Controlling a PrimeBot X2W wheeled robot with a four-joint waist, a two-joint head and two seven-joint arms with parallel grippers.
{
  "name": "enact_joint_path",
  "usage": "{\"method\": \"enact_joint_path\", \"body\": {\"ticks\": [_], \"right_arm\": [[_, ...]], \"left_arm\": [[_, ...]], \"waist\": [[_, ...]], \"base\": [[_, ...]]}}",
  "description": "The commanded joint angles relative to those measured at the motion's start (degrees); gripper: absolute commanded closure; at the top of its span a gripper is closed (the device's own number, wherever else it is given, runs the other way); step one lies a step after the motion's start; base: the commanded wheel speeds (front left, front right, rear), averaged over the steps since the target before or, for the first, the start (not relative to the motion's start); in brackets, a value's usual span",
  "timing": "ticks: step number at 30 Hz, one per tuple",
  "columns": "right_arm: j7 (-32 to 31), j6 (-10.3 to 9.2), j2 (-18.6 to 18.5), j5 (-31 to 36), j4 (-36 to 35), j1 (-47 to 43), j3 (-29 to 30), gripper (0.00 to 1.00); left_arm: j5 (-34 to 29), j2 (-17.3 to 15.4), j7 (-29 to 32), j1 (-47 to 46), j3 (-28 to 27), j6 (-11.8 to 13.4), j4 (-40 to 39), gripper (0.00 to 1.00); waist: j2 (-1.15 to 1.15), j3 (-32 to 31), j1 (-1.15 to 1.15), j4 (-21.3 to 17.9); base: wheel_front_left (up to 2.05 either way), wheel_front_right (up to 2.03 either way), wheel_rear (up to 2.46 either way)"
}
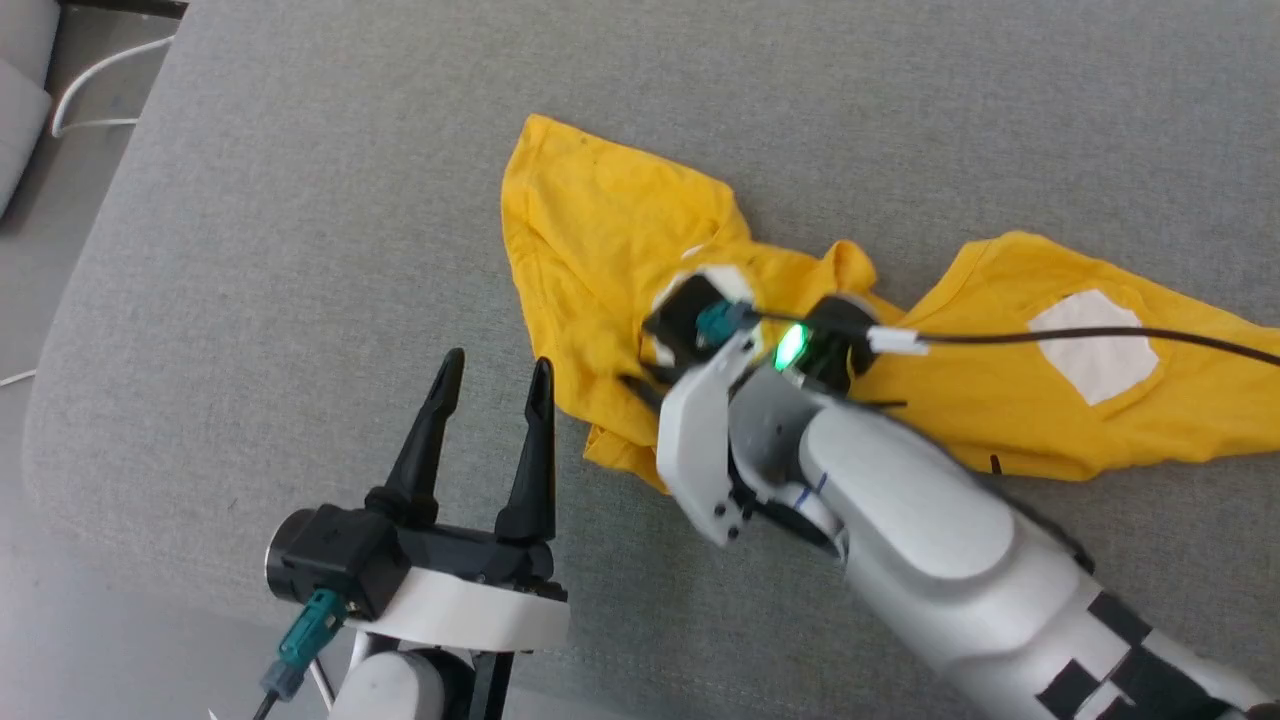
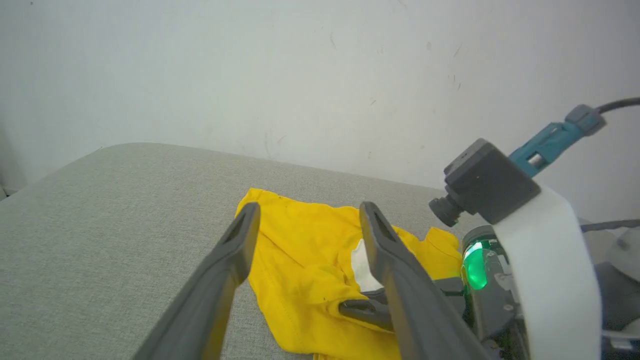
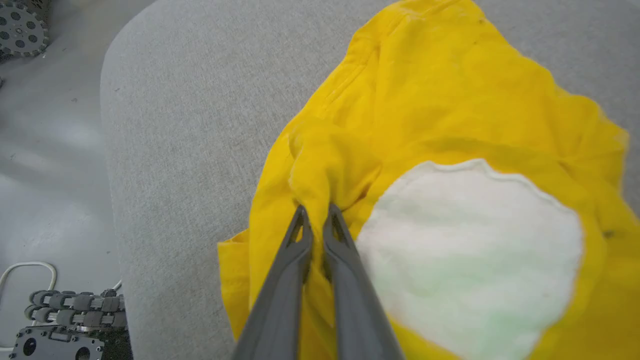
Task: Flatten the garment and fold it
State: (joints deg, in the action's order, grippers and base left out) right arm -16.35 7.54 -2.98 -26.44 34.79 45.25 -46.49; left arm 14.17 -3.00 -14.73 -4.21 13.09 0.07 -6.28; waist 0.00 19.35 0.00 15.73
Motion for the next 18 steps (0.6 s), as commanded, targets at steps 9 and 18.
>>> {"method": "enact_joint_path", "body": {"ticks": [9, 18], "right_arm": [[3.1, -0.05, 0.1, -7.2, 1.9, 1.0, -2.6, 0.0], [5.3, -0.05, -4.5, -9.4, -2.7, 2.5, 10.0, 0.0]], "left_arm": [[0.2, 0.1, -0.3, -0.8, -0.1, 0.6, 0.6, 0.0], [-0.7, 0.1, -0.3, 0.5, -1.1, 0.5, 0.2, 0.0]], "waist": [[0.0, -1.6, 0.0, -2.3], [0.0, -3.5, 0.0, -5.7]], "base": [[0.0, 0.0, 0.0], [0.0, 0.0, 0.0]]}}
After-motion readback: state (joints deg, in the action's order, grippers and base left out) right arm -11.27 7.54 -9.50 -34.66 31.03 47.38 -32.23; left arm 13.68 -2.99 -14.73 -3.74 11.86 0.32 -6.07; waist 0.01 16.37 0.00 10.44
